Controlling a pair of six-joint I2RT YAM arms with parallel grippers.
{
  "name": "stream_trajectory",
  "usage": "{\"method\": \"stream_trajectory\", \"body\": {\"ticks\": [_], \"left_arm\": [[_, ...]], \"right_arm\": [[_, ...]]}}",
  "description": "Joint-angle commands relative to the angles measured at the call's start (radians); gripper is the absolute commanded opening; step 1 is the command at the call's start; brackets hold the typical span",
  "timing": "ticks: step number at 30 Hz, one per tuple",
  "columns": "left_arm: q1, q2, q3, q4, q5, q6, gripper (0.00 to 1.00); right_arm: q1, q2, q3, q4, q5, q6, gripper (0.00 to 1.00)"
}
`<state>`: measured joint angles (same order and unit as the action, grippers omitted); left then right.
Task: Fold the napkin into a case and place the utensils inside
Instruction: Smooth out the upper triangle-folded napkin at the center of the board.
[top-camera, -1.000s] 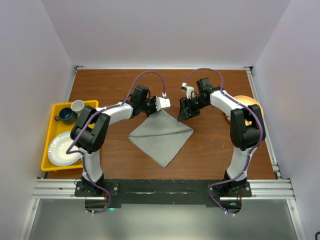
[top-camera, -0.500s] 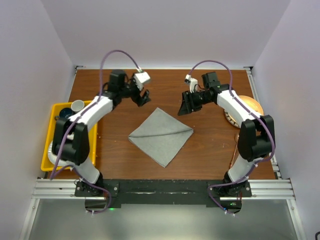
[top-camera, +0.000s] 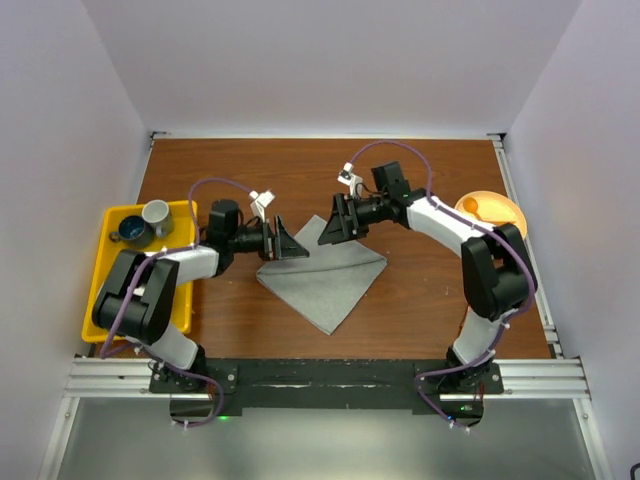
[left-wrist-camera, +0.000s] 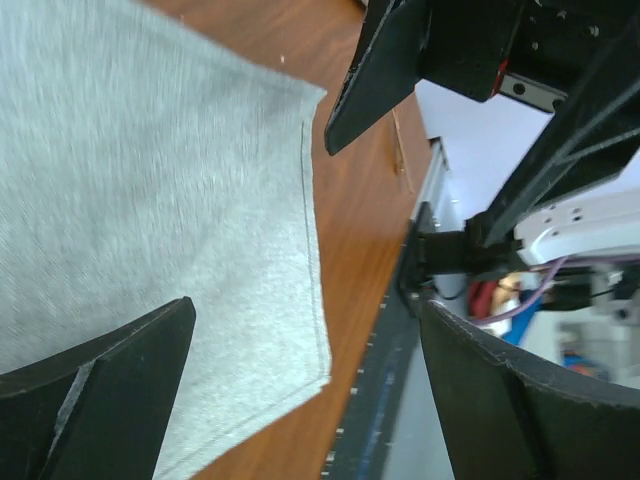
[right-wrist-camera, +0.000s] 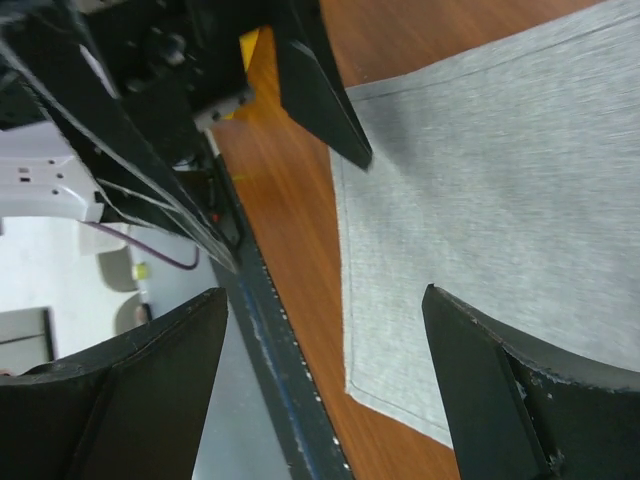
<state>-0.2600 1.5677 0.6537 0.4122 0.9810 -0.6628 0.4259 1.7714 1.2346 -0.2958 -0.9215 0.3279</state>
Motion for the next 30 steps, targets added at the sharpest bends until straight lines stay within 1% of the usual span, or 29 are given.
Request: {"method": "stream_trajectory", "body": {"ticks": [1,8,10,11,12,13,14,15,17,21,26,30], "left_arm": [[-0.018,0.028,-0.017,0.260,0.033,-0.228,1.00],[-0.016,0.143,-0.012,0.247,0.042,-0.233,1.00],[-0.016,0.166,-0.026,0.225,0.059,-0.203,1.00],[-0.016,0.172,-0.035,0.168,0.061,-0.181,1.00],[-0.016,0.178,-0.039,0.133,0.059,-0.125,1.00],[-0.012,0.196,-0.040,0.052,0.044,-0.085,1.00],[-0.009,0.210,-0.040,0.021,0.038,-0.049,1.00],[-0.004,0.228,-0.046,0.004,0.035,-0.013,1.00],[0.011,0.288,-0.060,0.010,0.031,-0.011,1.00],[0.027,0.348,-0.065,0.017,0.031,0.005,1.00],[0.033,0.344,-0.074,0.020,0.054,0.017,1.00],[0.041,0.249,-0.106,0.027,0.073,0.028,1.00]], "right_arm": [[0.008,0.052,-0.012,0.136,-0.039,0.096,0.84],[0.007,0.138,-0.050,0.067,-0.047,0.010,0.82],[0.007,0.163,-0.055,0.046,-0.042,-0.021,0.83],[0.004,0.172,-0.061,0.035,-0.039,-0.036,0.82],[0.002,0.181,-0.066,0.034,-0.036,-0.041,0.82],[0.001,0.189,-0.072,0.032,-0.034,-0.041,0.82],[-0.001,0.204,-0.083,0.035,-0.033,-0.041,0.82],[-0.006,0.212,-0.086,0.035,-0.031,-0.046,0.82],[-0.012,0.241,-0.099,0.035,-0.028,-0.053,0.82],[-0.061,0.292,-0.121,0.021,-0.033,-0.073,0.81],[-0.096,0.293,-0.141,0.006,-0.036,-0.087,0.80],[-0.101,0.272,-0.141,-0.003,-0.039,-0.099,0.80]]}}
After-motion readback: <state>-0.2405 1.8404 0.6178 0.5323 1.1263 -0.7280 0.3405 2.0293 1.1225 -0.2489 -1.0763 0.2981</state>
